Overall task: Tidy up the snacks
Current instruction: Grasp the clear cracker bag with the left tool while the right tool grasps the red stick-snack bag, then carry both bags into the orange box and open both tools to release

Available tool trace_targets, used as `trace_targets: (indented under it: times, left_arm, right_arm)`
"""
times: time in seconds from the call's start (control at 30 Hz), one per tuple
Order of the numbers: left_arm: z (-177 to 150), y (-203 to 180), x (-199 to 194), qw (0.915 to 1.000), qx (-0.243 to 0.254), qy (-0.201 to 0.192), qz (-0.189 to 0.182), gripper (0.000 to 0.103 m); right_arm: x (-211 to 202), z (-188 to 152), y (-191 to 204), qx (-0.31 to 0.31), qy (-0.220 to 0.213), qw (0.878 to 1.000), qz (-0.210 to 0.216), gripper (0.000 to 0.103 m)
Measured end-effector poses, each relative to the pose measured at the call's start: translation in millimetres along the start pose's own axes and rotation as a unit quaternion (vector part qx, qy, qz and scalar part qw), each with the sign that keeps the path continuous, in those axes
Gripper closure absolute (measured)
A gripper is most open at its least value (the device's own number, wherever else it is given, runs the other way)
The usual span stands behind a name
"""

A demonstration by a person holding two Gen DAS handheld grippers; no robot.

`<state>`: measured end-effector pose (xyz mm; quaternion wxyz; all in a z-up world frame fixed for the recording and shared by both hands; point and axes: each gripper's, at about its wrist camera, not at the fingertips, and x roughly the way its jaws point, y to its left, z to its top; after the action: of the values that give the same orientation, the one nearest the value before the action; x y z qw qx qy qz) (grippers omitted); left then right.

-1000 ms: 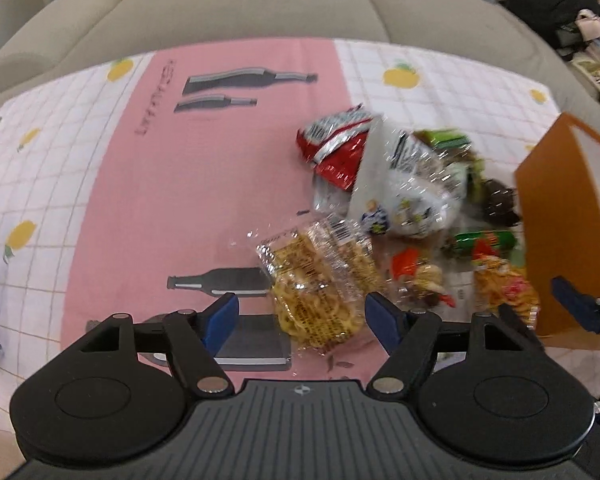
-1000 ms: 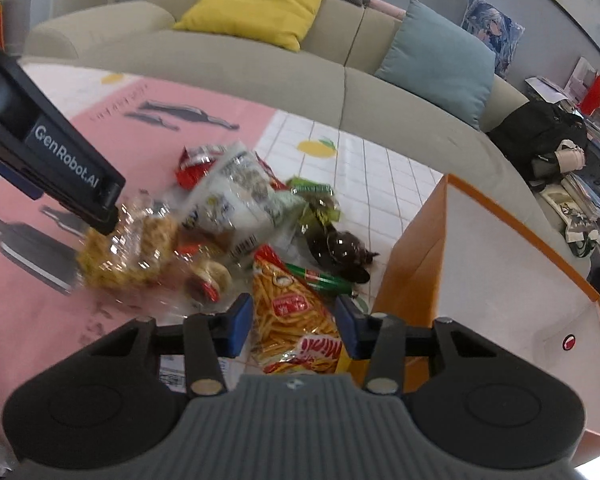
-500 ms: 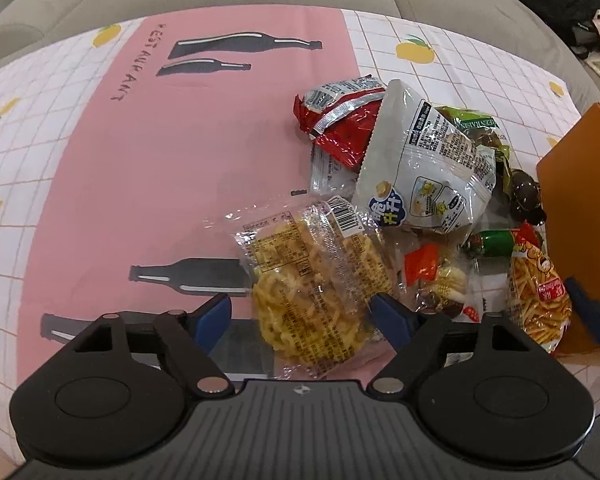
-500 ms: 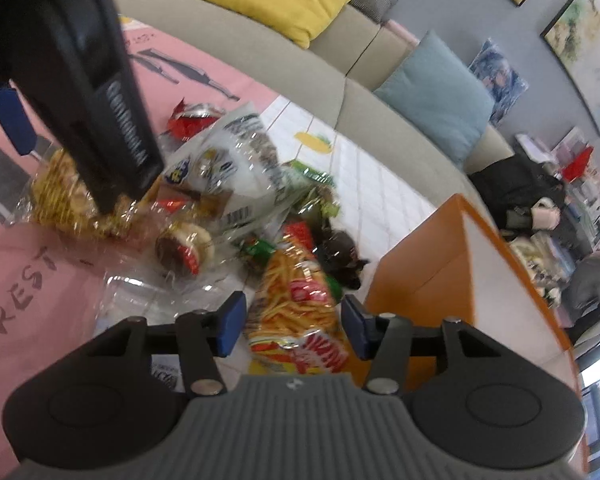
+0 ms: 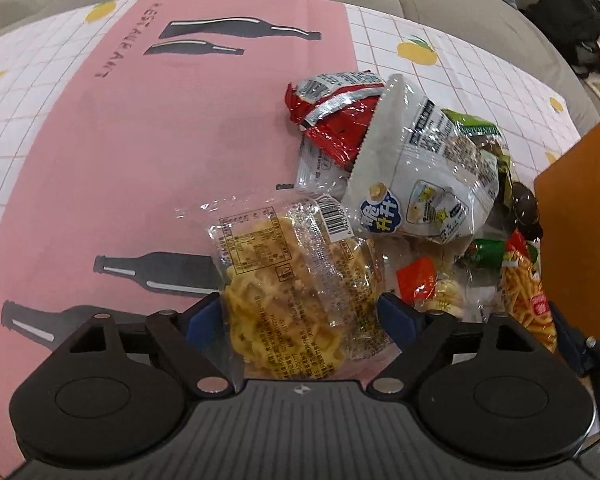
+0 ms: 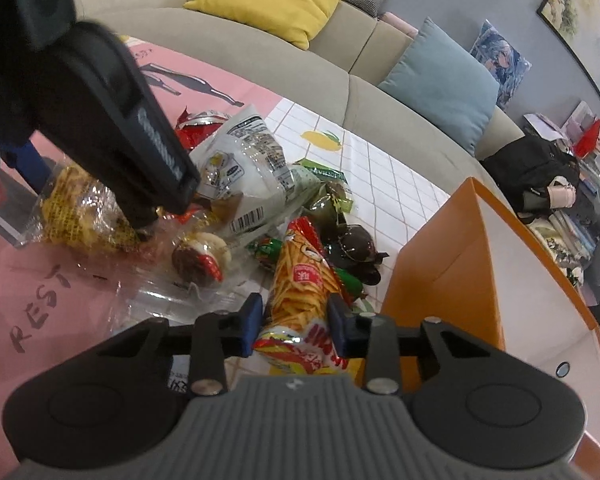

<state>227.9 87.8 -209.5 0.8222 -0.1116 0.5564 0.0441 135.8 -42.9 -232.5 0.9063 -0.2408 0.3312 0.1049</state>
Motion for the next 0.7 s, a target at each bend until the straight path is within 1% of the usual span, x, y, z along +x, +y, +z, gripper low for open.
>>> trace_targets:
  times: [0.03, 0.13, 0.37, 0.5, 0.6, 0.7]
  left_arm:
    - [-1, -1, 0, 1.0, 0.004, 0.0, 0.002, 0.004]
    - [-2, 0, -2, 0.9999, 0.012, -0.001, -0.001, 0.012]
    - [-10, 3, -16, 0.9996, 0.026, -0.001, 0.007, 0.027]
    - [-18, 7, -32, 0.9995, 0.026, -0.011, 0.013, 0.029]
    - [-24, 12, -51, 0.9994, 0.019, -0.029, 0.008, 0.029]
    - [-30, 15, -69, 0.9989, 0.016, -0.042, 0.009, 0.029]
  right_arm:
    - [0, 0, -2, 0.005, 0.0, 1.0, 0.002, 0.071]
    - [-1, 1, -6, 0.021, -0.002, 1.0, 0.008, 0.071]
    - [-4, 5, -14, 0.058, -0.009, 0.998, 0.038, 0.073]
    - [-5, 7, -25, 0.099, -0.008, 0.993, 0.063, 0.073]
    - [-5, 7, -34, 0.135, -0.008, 0.987, 0.086, 0.073]
    - [-7, 9, -41, 0.164, -0.013, 0.981, 0.099, 0.074]
